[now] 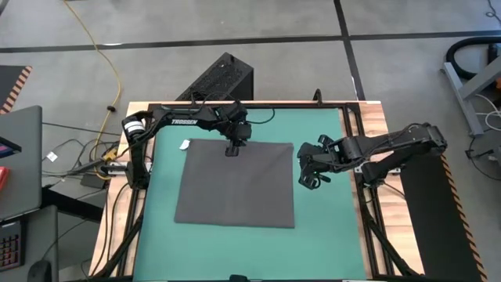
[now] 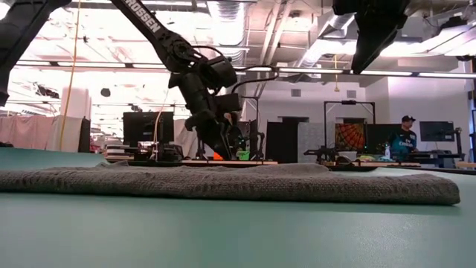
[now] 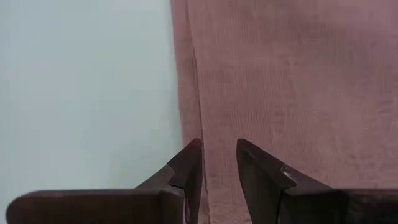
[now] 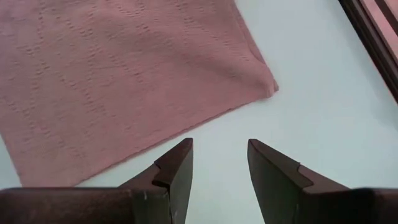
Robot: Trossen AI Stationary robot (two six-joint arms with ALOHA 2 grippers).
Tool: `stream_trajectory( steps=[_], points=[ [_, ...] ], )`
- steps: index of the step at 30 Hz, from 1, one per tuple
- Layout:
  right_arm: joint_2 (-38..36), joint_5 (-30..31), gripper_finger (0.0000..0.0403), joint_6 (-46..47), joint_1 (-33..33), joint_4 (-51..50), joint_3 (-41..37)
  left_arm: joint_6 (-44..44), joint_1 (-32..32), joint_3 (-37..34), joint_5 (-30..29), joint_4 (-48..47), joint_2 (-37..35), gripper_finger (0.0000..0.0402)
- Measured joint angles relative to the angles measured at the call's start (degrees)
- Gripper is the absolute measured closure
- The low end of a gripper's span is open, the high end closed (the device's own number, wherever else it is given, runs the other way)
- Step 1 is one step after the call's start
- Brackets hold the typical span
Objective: Roll towel
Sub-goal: Roll the gray towel on the table
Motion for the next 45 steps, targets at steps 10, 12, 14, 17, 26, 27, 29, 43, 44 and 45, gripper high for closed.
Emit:
stream_trajectory(
  steps=[10,12,14,17,26,27,29,43,44,45],
  points=[
    [0.00,-0.11,0.0227,0.04,-0.20,0.11,0.00,-0.18,-0.19,-0.01,-0.41,-1.23,2.62,0.0315],
    [0.00,-0.13,0.0227,0.06,-0.20,0.25,0.00,-0.16,-0.24,0.03,-0.95,-1.03,2.62,0.0315],
    [0.01,-0.13,0.0227,0.07,-0.20,0.26,0.00,-0.50,-0.19,0.01,-1.40,-1.03,2.60,0.0315],
    [0.00,-0.17,0.0227,0.04,-0.20,0.26,0.00,-0.51,-0.13,0.01,-1.60,-1.09,2.58,0.0315],
    [0.00,-0.35,0.0227,0.05,-0.20,0.24,0.00,-0.04,-0.06,0.01,-3.12,-1.02,2.58,0.0315],
    [0.00,-0.35,0.0227,0.07,-0.20,0.24,0.00,0.00,-0.06,0.01,-3.12,-1.08,2.72,0.0315],
    [0.00,-0.36,0.0227,0.06,-0.20,0.24,0.00,0.39,-0.08,0.03,-2.80,-0.83,3.45,0.0315],
    [0.00,-0.37,0.0227,0.04,-0.20,0.26,0.00,-0.10,-0.41,1.34,-4.79,-3.05,3.97,0.0358],
    [0.00,-0.37,0.0227,0.04,-0.20,0.26,0.00,-0.14,-0.41,1.78,-4.97,-3.34,4.01,0.0369],
    [0.00,-0.37,0.0227,0.04,-0.20,0.26,0.00,-0.16,-0.40,2.29,-5.00,-3.71,4.06,0.0380]
  ],
)
